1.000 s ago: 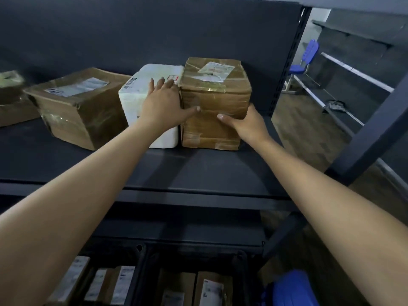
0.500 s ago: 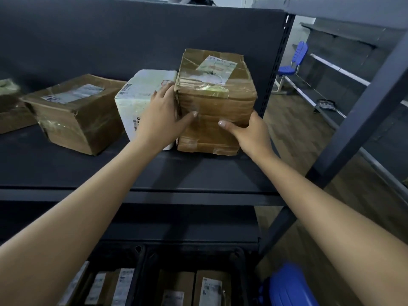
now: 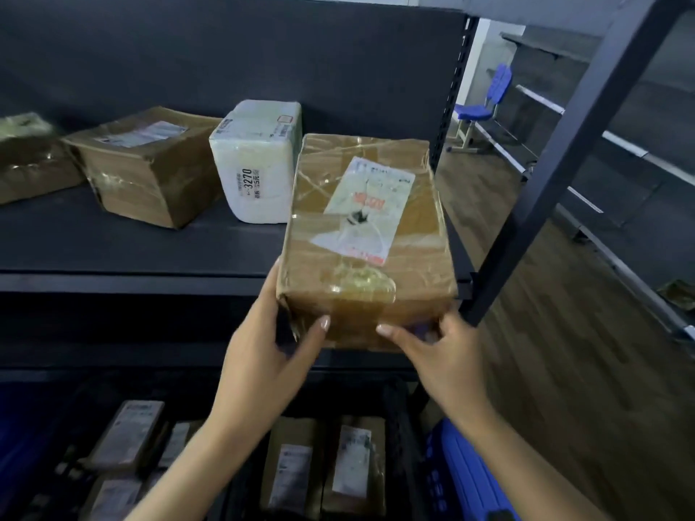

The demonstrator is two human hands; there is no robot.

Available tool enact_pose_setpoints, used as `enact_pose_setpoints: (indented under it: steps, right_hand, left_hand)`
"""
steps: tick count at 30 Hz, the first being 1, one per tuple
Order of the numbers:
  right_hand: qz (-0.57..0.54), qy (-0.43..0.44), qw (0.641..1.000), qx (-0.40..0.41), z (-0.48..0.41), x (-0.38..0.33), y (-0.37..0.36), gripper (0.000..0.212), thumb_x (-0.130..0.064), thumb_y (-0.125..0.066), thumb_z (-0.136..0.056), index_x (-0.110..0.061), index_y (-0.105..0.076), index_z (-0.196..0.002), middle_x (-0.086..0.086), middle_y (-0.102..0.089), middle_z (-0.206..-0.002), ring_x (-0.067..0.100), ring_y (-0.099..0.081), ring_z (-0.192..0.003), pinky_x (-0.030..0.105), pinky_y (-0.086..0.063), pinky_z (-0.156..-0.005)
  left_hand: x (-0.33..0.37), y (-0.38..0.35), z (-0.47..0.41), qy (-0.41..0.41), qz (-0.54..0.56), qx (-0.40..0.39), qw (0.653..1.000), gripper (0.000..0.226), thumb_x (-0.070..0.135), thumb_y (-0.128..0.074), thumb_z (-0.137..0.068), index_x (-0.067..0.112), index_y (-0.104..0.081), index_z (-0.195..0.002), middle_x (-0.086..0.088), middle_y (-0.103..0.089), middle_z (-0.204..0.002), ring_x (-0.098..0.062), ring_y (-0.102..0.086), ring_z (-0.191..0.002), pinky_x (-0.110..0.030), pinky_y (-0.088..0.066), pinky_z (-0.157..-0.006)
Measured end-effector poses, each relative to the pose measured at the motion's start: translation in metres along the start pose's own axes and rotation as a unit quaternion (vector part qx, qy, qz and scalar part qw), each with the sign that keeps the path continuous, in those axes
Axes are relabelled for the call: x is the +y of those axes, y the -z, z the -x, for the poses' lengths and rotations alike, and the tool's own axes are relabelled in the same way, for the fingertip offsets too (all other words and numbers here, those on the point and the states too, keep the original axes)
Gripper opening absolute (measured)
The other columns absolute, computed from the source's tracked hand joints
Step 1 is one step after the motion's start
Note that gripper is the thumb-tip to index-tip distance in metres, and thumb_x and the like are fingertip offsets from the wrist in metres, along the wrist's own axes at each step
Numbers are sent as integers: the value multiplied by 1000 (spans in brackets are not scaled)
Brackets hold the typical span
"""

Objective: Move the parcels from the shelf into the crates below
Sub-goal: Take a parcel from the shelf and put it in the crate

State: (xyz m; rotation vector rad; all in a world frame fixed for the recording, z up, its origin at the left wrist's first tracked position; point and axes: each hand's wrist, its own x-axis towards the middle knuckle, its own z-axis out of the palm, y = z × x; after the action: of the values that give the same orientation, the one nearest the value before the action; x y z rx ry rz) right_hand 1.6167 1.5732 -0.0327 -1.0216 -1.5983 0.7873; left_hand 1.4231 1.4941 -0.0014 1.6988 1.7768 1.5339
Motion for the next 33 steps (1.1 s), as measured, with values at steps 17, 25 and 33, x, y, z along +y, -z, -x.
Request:
enact_pose_setpoints:
  steps: [17, 25, 33]
  right_hand:
    - [-4, -98, 994, -39, 188, 36, 0, 41, -10, -88, -60, -41, -77, -84, -25, -73, -83, -6, -69, -81, 10, -53, -71]
    - [-56, -133, 981, -132, 192, 15, -6, 50, -54, -81, -68, -30, -68, -110, -16, -73, -103, 3, -68, -100, 16, -52, -83]
    - [-172, -213, 940, -203, 164, -9, 0, 77, -73, -54, -79, -27, -44, -141, -13, -59, -134, 5, -52, -126, 16, -43, -99]
  left_hand:
    - [4, 47, 136, 230, 292, -40, 928, 40, 37, -68, -73, 41, -68, -113, 15, -71, -111, -2, -66, -103, -8, -50, -71]
    - [-13, 38, 153, 245, 190, -38, 950, 66, 41, -69, -67, 24, -57, -130, 20, -71, -105, 3, -67, -94, -4, -48, -69]
    - [-28, 31, 168, 243, 183, 7, 953, 70, 34, -70, -72, 30, -49, -138, 24, -67, -113, 5, -65, -101, -7, -51, -72]
